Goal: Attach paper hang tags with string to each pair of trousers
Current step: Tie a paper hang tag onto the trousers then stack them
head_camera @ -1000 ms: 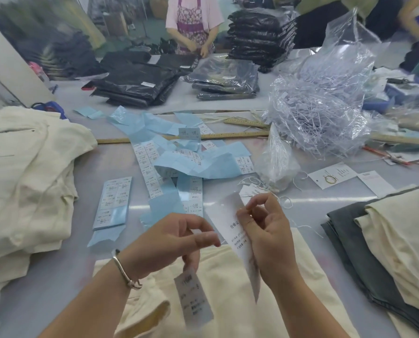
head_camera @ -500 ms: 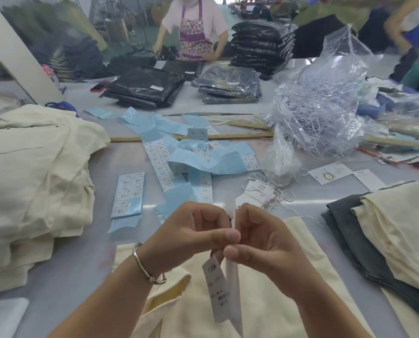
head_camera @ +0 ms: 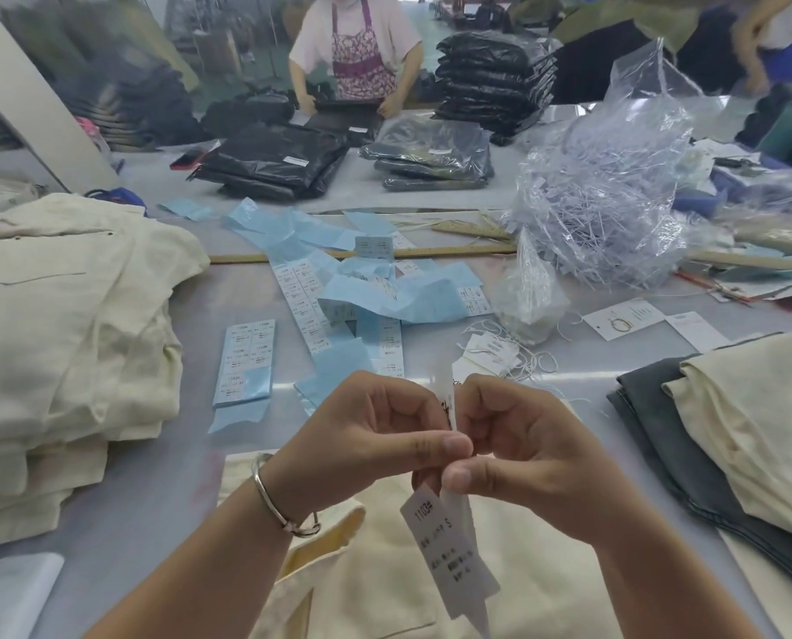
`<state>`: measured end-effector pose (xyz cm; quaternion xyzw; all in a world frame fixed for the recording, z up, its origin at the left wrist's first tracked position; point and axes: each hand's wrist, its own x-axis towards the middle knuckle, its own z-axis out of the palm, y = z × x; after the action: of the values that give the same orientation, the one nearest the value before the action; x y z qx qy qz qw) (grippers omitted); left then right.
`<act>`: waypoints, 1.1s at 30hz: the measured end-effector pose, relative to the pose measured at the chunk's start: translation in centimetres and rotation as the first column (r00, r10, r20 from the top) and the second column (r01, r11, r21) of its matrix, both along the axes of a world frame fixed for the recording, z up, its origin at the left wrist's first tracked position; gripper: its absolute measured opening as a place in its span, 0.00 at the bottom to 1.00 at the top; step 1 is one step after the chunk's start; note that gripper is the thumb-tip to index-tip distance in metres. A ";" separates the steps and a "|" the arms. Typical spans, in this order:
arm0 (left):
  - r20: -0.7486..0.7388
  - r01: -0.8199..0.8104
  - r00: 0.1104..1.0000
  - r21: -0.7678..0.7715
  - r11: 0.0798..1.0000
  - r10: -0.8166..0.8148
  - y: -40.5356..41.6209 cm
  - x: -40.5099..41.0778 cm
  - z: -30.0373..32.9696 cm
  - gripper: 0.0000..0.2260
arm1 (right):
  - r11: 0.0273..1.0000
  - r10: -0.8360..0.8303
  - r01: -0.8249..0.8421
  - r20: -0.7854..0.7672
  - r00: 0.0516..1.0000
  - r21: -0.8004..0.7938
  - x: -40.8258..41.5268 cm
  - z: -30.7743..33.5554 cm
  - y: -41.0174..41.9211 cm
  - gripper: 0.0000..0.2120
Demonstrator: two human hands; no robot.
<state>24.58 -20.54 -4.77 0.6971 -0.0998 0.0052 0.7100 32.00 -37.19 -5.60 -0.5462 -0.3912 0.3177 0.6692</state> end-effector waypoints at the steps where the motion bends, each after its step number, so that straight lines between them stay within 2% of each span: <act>1: 0.001 0.006 1.000 -0.008 1.000 -0.006 0.0 0.0 0.0 0.06 | 1.000 -0.004 0.004 0.007 1.000 -0.004 0.1 0.0 0.0 0.15; 4: 0.013 0.009 1.000 -0.051 0.999 -0.008 -0.1 0.0 -0.1 0.07 | 1.000 -0.001 0.001 -0.013 1.000 0.006 0.3 0.1 -0.2 0.15; 9: 0.018 -0.016 1.000 -0.068 0.998 0.017 -0.3 -0.1 -0.5 0.07 | 1.000 -0.028 0.028 -0.030 0.999 0.013 0.3 0.0 -0.7 0.07; 12: -0.022 -0.026 0.999 -0.065 0.998 0.025 -0.3 0.1 -1.0 0.06 | 0.994 -0.107 0.107 -0.024 0.994 0.013 0.4 -0.6 -1.0 0.10; 15: -0.049 -0.059 0.997 -0.029 0.998 0.057 -0.2 0.5 -1.4 0.08 | 0.957 -0.286 0.288 0.070 0.956 -0.023 0.4 -1.4 -0.7 0.03; 18: -0.073 -0.099 0.992 -0.010 0.995 0.098 0.0 0.9 -1.8 0.06 | 0.898 -0.439 0.440 0.131 0.889 0.019 0.4 -2.0 -0.2 0.16; 21: -0.075 -0.132 0.988 -0.002 0.991 0.132 0.4 1.0 -1.9 0.03 | 0.859 -0.487 0.512 0.263 0.833 -0.030 0.9 -2.2 0.2 0.16; 23: -0.076 -0.158 0.985 0.003 0.987 0.157 0.9 1.1 -1.7 0.05 | 0.879 -0.437 0.465 0.212 0.874 -0.105 1.3 -2.3 0.4 0.19; 27: -0.095 -0.166 0.981 0.050 0.985 0.170 1.9 1.2 -1.4 0.15 | 0.907 -0.339 0.354 0.101 0.935 -0.228 1.9 -2.6 0.4 0.32; 30: -0.084 -0.166 0.979 0.210 0.963 0.187 2.4 1.5 -1.2 0.23 | 0.915 -0.286 0.290 0.054 0.957 -0.279 2.2 -2.9 0.6 0.36; 33: -0.048 -0.163 0.980 0.362 0.918 0.193 2.5 1.9 -0.7 0.26 | 0.924 -0.246 0.250 0.050 0.968 -0.291 2.1 -3.2 0.8 0.37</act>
<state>26.43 -18.04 -5.43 0.8200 -0.0058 0.0230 0.5718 34.15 -36.40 -8.79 -0.6868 -0.2713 0.2818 0.6126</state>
